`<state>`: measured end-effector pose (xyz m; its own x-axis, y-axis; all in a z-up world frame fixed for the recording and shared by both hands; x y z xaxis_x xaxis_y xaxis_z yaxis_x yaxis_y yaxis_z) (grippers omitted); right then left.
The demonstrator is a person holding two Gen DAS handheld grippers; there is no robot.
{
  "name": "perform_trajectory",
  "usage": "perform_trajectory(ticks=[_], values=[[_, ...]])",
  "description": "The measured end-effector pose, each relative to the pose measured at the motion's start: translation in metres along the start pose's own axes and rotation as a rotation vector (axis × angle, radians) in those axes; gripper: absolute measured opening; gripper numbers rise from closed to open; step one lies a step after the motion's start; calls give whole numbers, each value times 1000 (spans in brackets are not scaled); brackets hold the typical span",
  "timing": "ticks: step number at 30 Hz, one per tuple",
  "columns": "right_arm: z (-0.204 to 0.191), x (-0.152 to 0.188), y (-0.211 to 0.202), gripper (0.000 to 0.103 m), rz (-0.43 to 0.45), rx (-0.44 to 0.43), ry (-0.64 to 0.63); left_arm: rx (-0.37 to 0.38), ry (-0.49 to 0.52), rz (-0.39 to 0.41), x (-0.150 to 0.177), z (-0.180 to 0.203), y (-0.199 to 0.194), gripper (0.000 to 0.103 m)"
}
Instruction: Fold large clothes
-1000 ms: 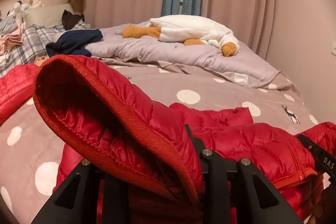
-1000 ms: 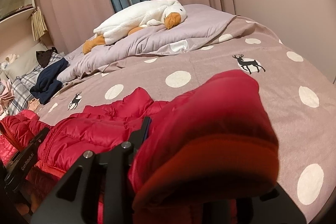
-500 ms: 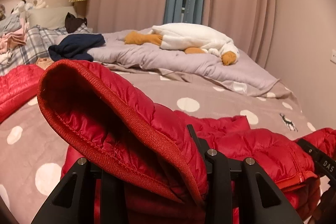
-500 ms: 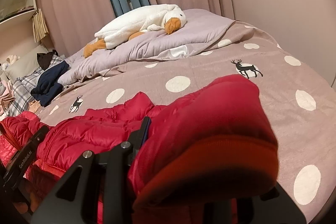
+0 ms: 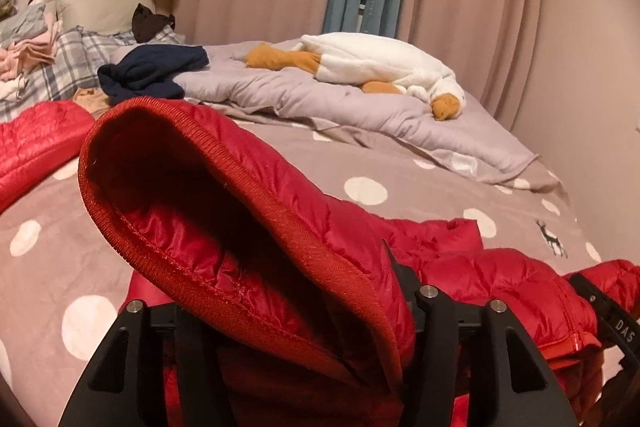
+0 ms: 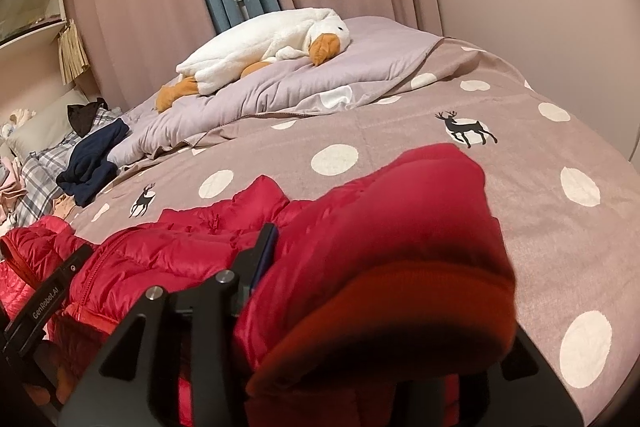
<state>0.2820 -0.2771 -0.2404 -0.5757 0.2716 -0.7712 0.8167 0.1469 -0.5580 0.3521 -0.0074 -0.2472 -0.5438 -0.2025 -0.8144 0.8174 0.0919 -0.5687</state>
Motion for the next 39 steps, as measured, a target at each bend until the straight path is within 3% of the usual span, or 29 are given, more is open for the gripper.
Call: perform_trajectory(ticks=[7, 14, 20, 25, 30, 39], values=[[2, 0, -1, 50, 4, 3, 10, 19, -30, -10, 0, -3, 0, 66], [5, -3, -3, 60, 15, -2, 27, 54, -51, 16, -3, -2, -5, 88], [3, -5, -5, 80, 34, -11, 25, 61, -48, 22, -3, 2, -5, 96], [4, -6, -7, 83, 39, -16, 30, 100, -71, 29, -5, 2, -8, 99], [4, -16, -18, 95, 109, -28, 34, 143, -100, 66, -11, 3, -17, 101], [2, -27, -29, 102, 179, -44, 29, 127, -114, 117, -19, 2, -23, 102]])
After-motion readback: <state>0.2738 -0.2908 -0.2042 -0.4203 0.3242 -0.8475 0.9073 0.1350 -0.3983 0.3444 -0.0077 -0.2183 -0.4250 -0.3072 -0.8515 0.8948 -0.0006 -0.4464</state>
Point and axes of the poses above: each gripper's, at about its wrist camera, not at the fingertips, and y roughly the way its jaws point, z to its right, x to its underside, the point moved 10 cm from there along y, roughly the way its jaws point, and after that the axes turned 9 degrees about -x, right-handed, at the moved point
